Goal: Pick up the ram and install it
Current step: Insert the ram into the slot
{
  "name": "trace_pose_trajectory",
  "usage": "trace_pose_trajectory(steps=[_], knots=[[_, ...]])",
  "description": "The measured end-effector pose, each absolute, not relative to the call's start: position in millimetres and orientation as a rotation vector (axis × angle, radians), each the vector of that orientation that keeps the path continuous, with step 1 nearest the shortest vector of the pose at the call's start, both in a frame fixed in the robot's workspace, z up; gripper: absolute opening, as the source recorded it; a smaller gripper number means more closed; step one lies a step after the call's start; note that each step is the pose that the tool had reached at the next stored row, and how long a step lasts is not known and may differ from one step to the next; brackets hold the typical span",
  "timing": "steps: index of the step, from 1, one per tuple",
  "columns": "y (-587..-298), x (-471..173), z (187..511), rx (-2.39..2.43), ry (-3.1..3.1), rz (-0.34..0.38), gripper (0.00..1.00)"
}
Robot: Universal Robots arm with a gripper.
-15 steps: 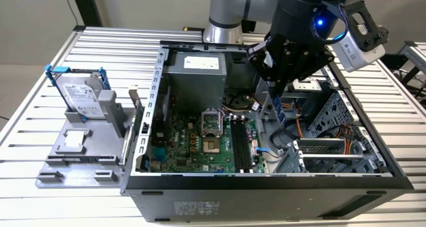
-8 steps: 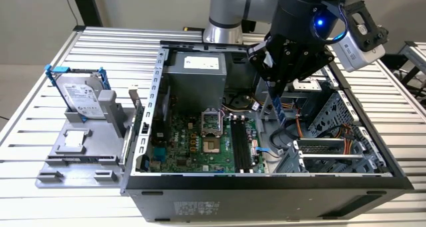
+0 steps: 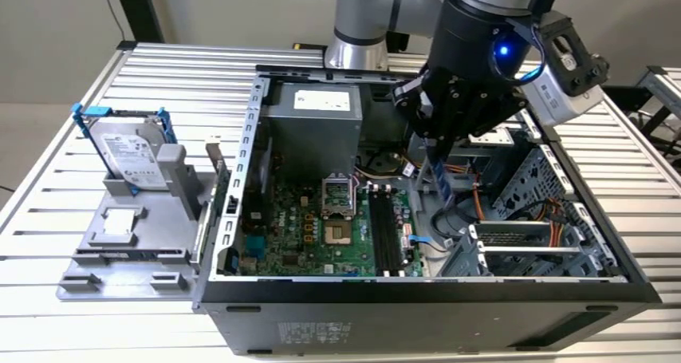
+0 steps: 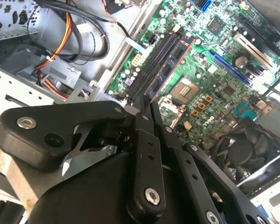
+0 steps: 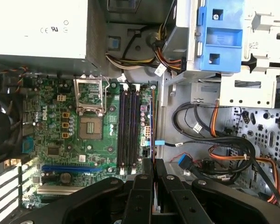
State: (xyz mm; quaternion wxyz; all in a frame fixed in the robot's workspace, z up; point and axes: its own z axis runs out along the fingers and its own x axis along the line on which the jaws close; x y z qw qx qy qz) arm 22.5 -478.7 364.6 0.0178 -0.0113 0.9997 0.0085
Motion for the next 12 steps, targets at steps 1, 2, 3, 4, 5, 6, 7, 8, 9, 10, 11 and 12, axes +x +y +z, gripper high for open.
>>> trace_pose_trajectory(steps=[1, 2, 3, 4, 5, 6, 7, 8, 9, 10, 11, 12], knots=[[-478.6, 22.5, 362.8, -0.035, 3.106, 0.025, 0.0], [-478.3, 22.4, 361.0, -0.035, 3.106, 0.023, 0.0], [-478.1, 22.4, 359.1, -0.035, 3.106, 0.021, 0.0], [-478.1, 22.5, 357.3, -0.035, 3.106, 0.021, 0.0], [-478.1, 22.5, 355.5, -0.035, 3.106, 0.021, 0.0], [-478.1, 22.5, 353.7, -0.035, 3.106, 0.02, 0.0], [-478.0, 22.5, 351.9, -0.035, 3.106, 0.019, 0.0], [-478.0, 22.5, 349.9, -0.035, 3.106, 0.02, 0.0], [-478.0, 22.3, 348.3, -0.035, 3.106, 0.018, 0.0], [-478.0, 21.2, 346.6, -0.031, 3.106, 0.016, 0.0], [-478.0, 20.8, 344.7, -0.015, 3.106, 0.016, 0.0], [-477.9, 20.8, 342.8, 0.006, 3.106, 0.014, 0.0]])
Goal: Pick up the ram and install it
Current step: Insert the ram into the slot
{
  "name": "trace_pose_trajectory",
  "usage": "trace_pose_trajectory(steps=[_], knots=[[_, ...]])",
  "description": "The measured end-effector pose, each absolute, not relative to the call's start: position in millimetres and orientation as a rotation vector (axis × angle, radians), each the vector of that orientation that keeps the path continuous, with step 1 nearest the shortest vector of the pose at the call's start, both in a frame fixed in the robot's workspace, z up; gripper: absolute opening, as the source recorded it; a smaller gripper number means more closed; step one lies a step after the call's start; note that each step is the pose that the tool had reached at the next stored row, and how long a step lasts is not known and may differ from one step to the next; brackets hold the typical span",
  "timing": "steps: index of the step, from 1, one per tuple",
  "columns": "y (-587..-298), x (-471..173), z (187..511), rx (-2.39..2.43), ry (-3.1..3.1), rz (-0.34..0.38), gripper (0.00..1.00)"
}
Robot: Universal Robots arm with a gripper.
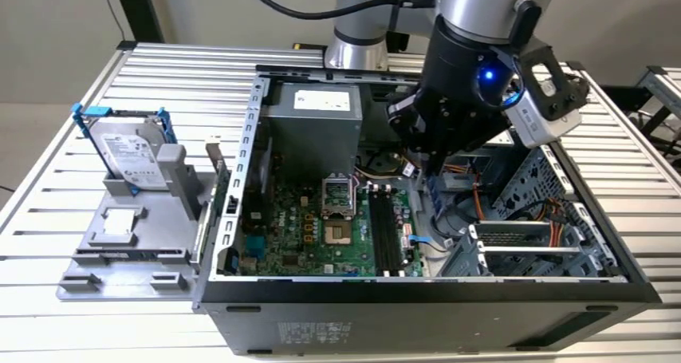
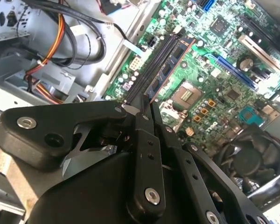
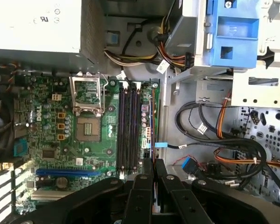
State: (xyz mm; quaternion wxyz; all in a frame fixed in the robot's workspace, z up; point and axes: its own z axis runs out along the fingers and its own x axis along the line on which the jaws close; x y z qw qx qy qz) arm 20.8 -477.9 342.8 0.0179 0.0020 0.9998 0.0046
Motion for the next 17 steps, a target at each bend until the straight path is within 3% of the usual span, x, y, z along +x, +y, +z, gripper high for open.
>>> trace_pose_trajectory(steps=[17], knots=[[-477.2, 14.5, 312.0, 0.11, 3.104, 0.009, 0.0]])
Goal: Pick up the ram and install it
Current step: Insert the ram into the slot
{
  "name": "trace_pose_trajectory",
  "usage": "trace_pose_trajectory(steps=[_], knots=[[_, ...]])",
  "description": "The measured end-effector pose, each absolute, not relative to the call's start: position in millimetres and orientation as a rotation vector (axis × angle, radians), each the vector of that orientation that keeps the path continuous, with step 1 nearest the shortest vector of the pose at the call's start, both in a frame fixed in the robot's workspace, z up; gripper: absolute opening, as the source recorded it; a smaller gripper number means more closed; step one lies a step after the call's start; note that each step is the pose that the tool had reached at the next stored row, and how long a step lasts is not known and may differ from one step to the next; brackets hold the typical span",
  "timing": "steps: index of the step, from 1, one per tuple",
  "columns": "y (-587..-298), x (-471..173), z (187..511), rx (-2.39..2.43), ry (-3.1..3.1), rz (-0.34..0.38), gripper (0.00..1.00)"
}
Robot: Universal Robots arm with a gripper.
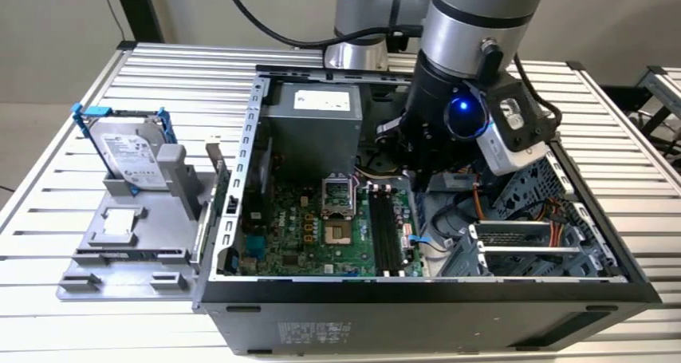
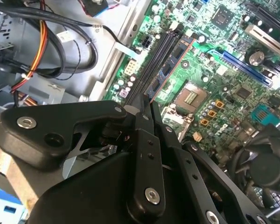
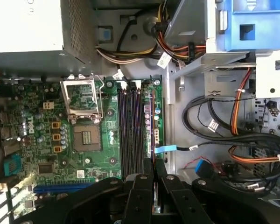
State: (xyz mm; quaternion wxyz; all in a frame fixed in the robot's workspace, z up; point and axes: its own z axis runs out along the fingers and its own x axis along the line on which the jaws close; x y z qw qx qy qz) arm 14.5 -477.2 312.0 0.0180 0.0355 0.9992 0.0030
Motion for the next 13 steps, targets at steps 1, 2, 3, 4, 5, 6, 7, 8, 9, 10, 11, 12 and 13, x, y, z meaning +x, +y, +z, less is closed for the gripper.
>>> trace_pose_trajectory(steps=[1, 2, 3, 4, 5, 6, 7, 8, 9, 10, 11, 12, 13], knots=[[-477.2, 14.3, 310.8, 0.114, 3.103, 0.009, 0.0], [-477.1, 14.3, 310.5, 0.116, 3.106, 0.009, 0.0], [-477.1, 14.2, 310.6, 0.116, 3.108, 0.008, 0.0], [-477.2, 14.2, 310.6, 0.116, 3.108, 0.008, 0.0], [-477.1, 14.2, 310.0, 0.117, 3.108, 0.009, 0.0], [-477.1, 14.2, 308.3, 0.117, 3.108, 0.009, 0.0], [-477.0, 14.3, 306.6, 0.117, 3.108, 0.009, 0.0], [-477.0, 14.3, 304.8, 0.117, 3.108, 0.008, 0.0], [-477.0, 14.3, 303.0, 0.116, 3.108, 0.008, 0.0], [-477.0, 14.3, 301.1, 0.116, 3.108, 0.008, 0.0], [-476.9, 14.3, 299.3, 0.115, 3.108, 0.008, 0.0], [-476.9, 14.0, 297.5, 0.114, 3.108, 0.009, 0.0], [-476.9, 13.5, 295.7, 0.114, 3.108, 0.008, 0.0]])
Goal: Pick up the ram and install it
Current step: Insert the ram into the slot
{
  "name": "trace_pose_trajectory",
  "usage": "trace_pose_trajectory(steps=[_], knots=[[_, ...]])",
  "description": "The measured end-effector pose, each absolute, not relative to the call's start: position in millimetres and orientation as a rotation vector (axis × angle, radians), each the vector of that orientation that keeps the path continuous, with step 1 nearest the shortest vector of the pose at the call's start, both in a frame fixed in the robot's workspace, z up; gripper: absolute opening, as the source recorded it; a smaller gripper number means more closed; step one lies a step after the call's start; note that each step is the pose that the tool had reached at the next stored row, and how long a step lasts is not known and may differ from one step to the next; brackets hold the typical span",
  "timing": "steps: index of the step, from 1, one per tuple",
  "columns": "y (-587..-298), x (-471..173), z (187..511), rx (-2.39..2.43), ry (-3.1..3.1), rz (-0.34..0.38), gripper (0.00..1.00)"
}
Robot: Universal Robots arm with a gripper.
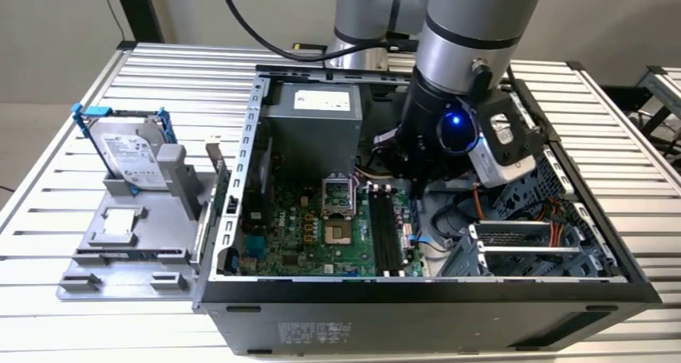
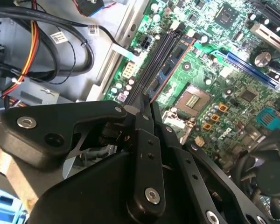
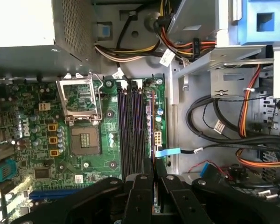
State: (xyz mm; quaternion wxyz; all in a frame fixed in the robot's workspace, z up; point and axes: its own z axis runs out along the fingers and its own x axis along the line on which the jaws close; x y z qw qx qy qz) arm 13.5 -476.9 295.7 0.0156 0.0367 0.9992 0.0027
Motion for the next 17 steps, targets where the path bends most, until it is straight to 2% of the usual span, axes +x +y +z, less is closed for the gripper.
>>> trace_pose_trajectory(steps=[17], knots=[[-467.6, 12.7, 264.8, 0.107, 3.108, 0.009, 0.0]])
